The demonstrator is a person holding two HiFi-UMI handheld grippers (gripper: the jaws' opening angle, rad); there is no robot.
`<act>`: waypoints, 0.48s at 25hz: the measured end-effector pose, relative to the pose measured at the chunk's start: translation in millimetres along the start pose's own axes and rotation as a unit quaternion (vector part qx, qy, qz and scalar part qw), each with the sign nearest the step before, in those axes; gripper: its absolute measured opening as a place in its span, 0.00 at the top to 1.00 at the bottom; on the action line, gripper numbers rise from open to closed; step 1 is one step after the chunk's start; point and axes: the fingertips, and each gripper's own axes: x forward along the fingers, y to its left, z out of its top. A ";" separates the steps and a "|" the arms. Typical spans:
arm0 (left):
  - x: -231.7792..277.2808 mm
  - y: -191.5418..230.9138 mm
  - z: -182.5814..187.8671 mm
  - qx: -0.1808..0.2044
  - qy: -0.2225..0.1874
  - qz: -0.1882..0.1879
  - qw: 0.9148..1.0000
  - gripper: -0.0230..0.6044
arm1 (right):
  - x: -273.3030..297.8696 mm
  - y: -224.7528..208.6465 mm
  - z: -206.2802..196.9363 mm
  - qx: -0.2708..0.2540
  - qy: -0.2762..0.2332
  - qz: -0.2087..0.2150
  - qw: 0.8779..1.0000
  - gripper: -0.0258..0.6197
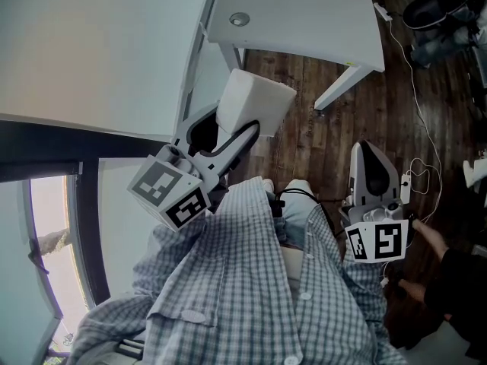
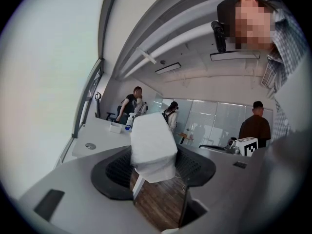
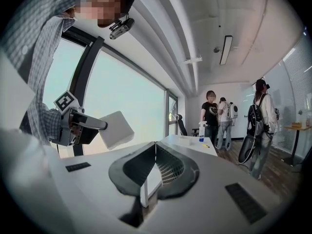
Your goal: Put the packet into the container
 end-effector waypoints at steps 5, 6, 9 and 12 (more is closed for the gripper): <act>-4.1 4.4 -2.4 -0.002 0.000 0.001 1.000 0.55 | -1.4 2.0 -4.0 0.005 0.002 -0.003 1.000 0.94; -3.9 5.7 -2.2 -0.003 0.000 0.002 1.000 0.55 | -0.9 1.2 -3.9 0.010 0.000 -0.003 1.000 0.94; -1.9 7.8 -2.0 -0.005 0.001 0.004 1.000 0.55 | 2.1 -3.5 -4.3 0.022 -0.002 -0.003 1.000 0.94; 1.1 11.5 -1.3 -0.006 0.001 0.010 1.000 0.55 | 8.7 -7.4 -5.2 0.022 0.000 0.001 1.000 0.94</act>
